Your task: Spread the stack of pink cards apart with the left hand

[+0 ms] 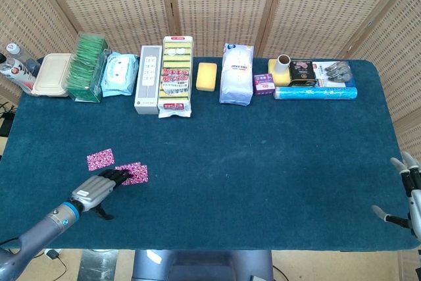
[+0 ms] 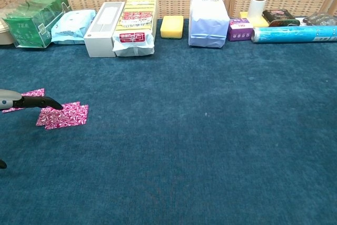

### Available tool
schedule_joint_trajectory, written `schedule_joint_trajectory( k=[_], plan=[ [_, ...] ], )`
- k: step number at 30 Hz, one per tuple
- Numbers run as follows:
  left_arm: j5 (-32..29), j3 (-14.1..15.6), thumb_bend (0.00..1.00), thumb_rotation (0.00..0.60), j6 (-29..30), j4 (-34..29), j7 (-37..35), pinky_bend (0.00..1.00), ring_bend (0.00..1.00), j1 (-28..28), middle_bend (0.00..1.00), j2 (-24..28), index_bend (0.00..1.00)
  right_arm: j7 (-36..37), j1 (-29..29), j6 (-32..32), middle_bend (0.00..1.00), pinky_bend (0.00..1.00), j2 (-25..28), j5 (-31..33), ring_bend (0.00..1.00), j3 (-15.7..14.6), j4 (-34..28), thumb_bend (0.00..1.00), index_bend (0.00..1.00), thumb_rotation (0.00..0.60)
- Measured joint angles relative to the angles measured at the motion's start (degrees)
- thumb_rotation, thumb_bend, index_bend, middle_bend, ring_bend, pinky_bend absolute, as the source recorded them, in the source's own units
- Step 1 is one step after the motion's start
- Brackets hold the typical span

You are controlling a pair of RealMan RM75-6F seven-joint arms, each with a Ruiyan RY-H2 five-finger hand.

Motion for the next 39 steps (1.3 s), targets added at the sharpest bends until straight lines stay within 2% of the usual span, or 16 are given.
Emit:
schedule_joint_trajectory(
  k=[15, 39],
  plan=[
    [-8.1, -1.3, 0.01, 0.600, -3.6, 3.3, 3.9, 0.04, 0.00, -3.0, 0.00, -4.4, 0.00, 0.4, 0.0, -0.1, 0.00, 0.00, 0.1, 0.0, 0.00, 0.0, 0.2, 0.00, 0.08, 0.600],
    [-19.3, -1.5, 0.01, 0.600, -3.8, 3.6, 10.5, 0.04, 0.00, -7.8, 0.00, -6.0, 0.00, 0.0, 0.2, -0.5, 0.00, 0.00, 0.1, 0.2, 0.00, 0.0, 0.0, 0.00, 0.08, 0.600]
  ],
)
